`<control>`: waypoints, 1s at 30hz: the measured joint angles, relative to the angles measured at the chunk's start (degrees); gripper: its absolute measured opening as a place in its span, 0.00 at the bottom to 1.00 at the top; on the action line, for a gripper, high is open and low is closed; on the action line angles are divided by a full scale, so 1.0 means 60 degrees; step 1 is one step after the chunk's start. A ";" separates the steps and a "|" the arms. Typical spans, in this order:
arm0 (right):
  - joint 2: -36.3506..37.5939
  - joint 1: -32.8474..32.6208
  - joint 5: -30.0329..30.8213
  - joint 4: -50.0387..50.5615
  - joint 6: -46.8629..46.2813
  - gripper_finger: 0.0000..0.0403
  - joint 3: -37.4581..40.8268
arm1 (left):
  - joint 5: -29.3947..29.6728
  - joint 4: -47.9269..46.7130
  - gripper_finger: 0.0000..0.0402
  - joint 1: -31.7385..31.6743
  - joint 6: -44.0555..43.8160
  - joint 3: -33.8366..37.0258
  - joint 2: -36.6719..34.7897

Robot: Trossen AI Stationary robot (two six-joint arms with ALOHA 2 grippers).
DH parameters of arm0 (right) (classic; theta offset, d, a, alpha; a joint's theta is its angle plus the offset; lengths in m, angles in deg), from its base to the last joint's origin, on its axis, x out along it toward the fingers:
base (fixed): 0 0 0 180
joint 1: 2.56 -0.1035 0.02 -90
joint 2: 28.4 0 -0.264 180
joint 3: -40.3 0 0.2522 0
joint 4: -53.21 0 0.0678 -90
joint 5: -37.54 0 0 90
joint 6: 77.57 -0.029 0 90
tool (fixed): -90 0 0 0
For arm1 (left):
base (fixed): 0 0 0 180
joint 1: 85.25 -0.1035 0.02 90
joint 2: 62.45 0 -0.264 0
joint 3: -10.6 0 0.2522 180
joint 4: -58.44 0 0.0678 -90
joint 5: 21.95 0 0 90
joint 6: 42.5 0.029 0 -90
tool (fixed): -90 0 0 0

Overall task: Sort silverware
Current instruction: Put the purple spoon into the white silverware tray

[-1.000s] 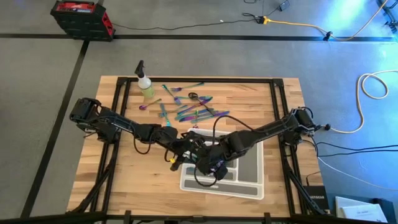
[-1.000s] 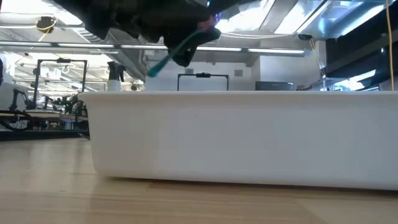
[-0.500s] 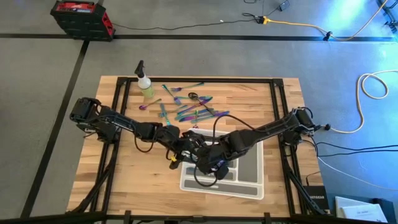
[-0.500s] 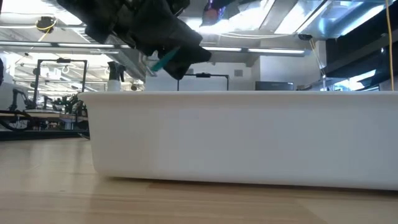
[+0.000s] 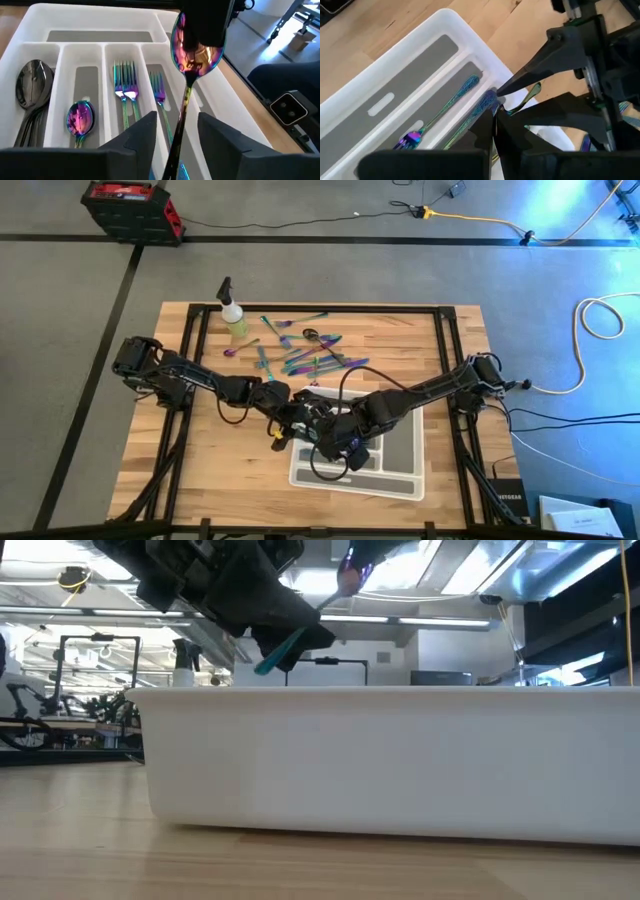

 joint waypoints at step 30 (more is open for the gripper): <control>0.0000 -0.0004 -0.0004 0.0209 -0.0012 0.00 0.0007 | -0.0310 0.0058 0.09 0.0000 -0.0069 0.0000 0.0000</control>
